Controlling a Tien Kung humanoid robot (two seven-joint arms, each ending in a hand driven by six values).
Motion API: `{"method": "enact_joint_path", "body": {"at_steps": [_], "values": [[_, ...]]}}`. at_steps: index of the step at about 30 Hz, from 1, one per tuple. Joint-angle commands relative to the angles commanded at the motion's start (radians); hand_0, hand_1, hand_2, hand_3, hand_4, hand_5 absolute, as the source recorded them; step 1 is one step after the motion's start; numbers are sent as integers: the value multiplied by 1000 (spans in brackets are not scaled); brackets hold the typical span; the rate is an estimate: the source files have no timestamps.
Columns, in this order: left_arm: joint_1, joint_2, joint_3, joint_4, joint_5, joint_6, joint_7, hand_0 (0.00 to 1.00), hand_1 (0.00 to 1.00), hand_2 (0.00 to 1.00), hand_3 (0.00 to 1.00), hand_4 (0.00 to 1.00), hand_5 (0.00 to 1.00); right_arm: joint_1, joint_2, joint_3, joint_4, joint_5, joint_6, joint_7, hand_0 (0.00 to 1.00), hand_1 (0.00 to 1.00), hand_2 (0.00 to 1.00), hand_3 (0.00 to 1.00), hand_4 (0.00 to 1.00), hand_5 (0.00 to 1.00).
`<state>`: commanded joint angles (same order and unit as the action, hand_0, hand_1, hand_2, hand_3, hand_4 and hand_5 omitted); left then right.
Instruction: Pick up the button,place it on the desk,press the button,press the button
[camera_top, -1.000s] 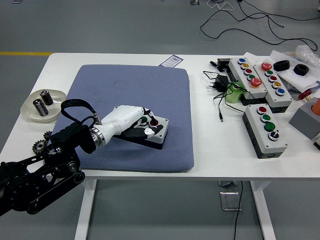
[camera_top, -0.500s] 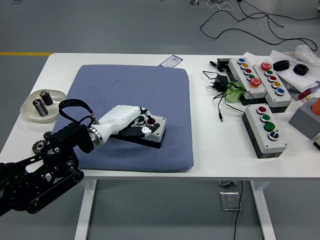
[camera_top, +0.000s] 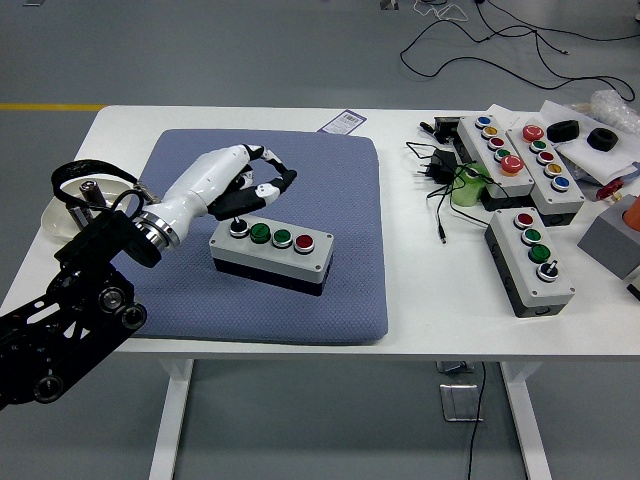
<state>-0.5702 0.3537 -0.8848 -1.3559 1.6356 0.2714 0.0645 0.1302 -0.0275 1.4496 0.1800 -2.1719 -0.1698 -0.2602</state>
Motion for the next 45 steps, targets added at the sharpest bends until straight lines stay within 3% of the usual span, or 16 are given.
{"method": "enact_joint_path", "body": {"at_steps": [3, 4, 6, 9, 10, 15, 16, 20, 27, 28, 34, 45], "values": [[5, -5, -53, 43, -127, 108, 0, 15, 57, 123, 775, 676, 998, 1, 0, 0, 0, 0, 0, 1, 673, 649, 695, 639, 321, 188], [6, -7, -71, 60, -161, 128, 0, 215, 414, 533, 896, 672, 998, 2, 0, 0, 0, 0, 0, 1, 674, 649, 695, 639, 322, 189], [8, -8, -104, 90, -244, 134, -4, 215, 414, 533, 896, 672, 998, 2, 1, 1, 0, 1, 0, 1, 674, 649, 695, 639, 322, 189], [19, -8, -163, 138, -374, 99, -24, 215, 414, 533, 896, 672, 998, 3, 1, 1, 0, 2, -1, 1, 674, 649, 695, 639, 322, 189], [22, -7, -176, 149, -413, 85, -26, 515, 676, 743, 894, 673, 998, 3, 1, 1, 0, 2, -1, 1, 674, 649, 695, 639, 321, 190], [46, -7, -255, 207, -627, -42, 1, 515, 676, 743, 894, 673, 998, 5, 1, 4, 0, 0, -1, 1, 674, 649, 695, 639, 321, 190], [50, -7, -264, 212, -666, -63, 3, 620, 736, 804, 890, 679, 998, 5, 1, 4, 0, 0, -1, 1, 674, 649, 695, 639, 321, 188], [68, -8, -288, 222, -801, -133, 3, 620, 736, 804, 890, 679, 998, 6, 1, 6, 0, -1, -1, 2, 674, 649, 695, 639, 321, 188], [84, -15, -299, 226, -849, -158, -7, 652, 760, 816, 877, 688, 998, 7, 1, 9, 0, -5, -2, 2, 675, 649, 695, 639, 321, 188], [85, -16, -300, 224, -851, -158, -10, 706, 800, 829, 887, 692, 998, 7, 1, 9, 0, -5, -2, 2, 675, 649, 695, 639, 321, 188], [88, -17, -307, 224, -880, -172, -40, 721, 803, 833, 882, 686, 998, 7, 1, 8, 0, -4, -2, 2, 675, 649, 695, 639, 321, 189], [89, -19, -292, 224, -892, -180, -41, 721, 805, 835, 882, 682, 998, 7, 0, 15, 0, -8, -3, 1, 675, 649, 695, 639, 321, 189]]}}
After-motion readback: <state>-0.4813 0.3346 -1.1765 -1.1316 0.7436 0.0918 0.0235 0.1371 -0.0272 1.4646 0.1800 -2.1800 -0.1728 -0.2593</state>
